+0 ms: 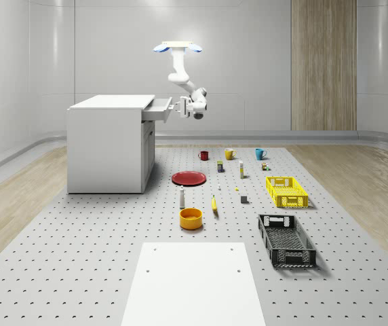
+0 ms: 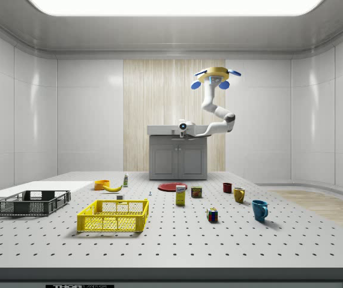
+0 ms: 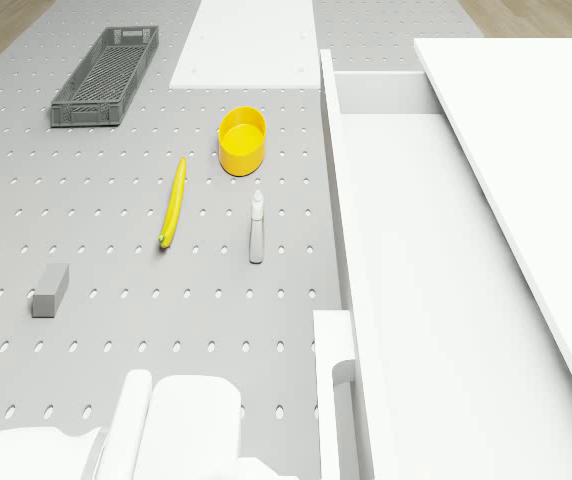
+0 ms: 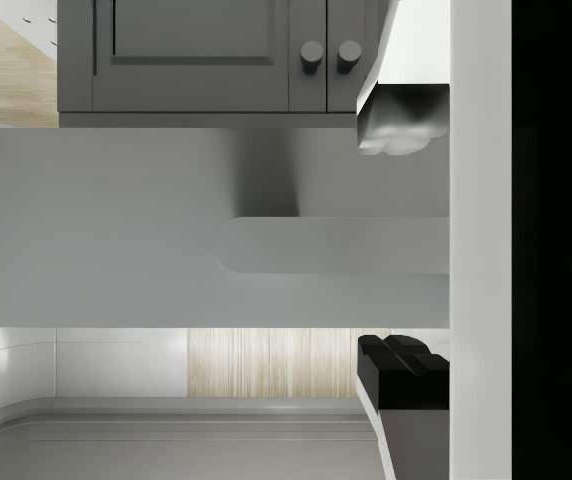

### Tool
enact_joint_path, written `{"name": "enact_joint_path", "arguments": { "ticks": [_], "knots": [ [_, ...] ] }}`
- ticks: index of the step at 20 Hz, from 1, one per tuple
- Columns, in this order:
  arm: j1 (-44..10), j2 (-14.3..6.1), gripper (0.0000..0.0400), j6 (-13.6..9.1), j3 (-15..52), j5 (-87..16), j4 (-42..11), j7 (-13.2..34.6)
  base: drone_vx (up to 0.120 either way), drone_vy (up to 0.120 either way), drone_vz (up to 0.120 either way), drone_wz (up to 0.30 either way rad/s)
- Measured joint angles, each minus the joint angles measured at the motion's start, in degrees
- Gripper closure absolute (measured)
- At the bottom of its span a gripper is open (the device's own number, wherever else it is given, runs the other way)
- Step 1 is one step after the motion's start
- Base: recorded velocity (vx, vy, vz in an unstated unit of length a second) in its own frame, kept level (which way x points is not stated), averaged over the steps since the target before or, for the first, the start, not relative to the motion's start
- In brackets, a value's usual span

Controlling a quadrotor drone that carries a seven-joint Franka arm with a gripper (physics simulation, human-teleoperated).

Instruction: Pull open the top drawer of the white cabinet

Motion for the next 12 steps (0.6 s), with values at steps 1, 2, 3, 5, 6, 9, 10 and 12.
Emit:
{"name": "enact_joint_path", "arguments": {
  "ticks": [1, 2, 3, 5, 6, 9, 10, 12],
  "knots": [
    [0.15, -0.17, 0.0117, 0.0, -0.18, -0.23, 0.1, 0.13, 0.0, 0.12, 0.0, 0.0],
    [0.29, -0.33, 0.0112, 0.02, -0.33, -0.45, 0.17, 0.26, 0.0, 0.12, 0.0, 0.0],
    [0.44, -0.5, 0.0108, 0.07, -0.46, -0.64, 0.23, 0.38, 0.0, 0.12, 0.0, 0.0],
    [0.72, -0.82, 0.0103, 0.2, -0.67, -1.0, 0.3, 0.62, 0.0, 0.04, 0.0, 0.0],
    [0.86, -0.99, 0.0101, 0.29, -0.76, -1.16, 0.32, 0.73, 0.0, 0.0, 0.0, 0.0],
    [1.25, -1.46, 0.0098, 0.58, -0.96, -1.61, 0.34, 1.06, 0.0, 0.0, 0.0, 0.0],
    [1.38, -1.62, 0.0097, 0.68, -1.02, -1.75, 0.34, 1.16, 0.0, 0.0, 0.0, 0.0],
    [1.62, -1.92, 0.0096, 0.9, -1.11, -2.01, 0.32, 1.37, 0.0, 0.0, 0.0, 0.0]
  ]
}}
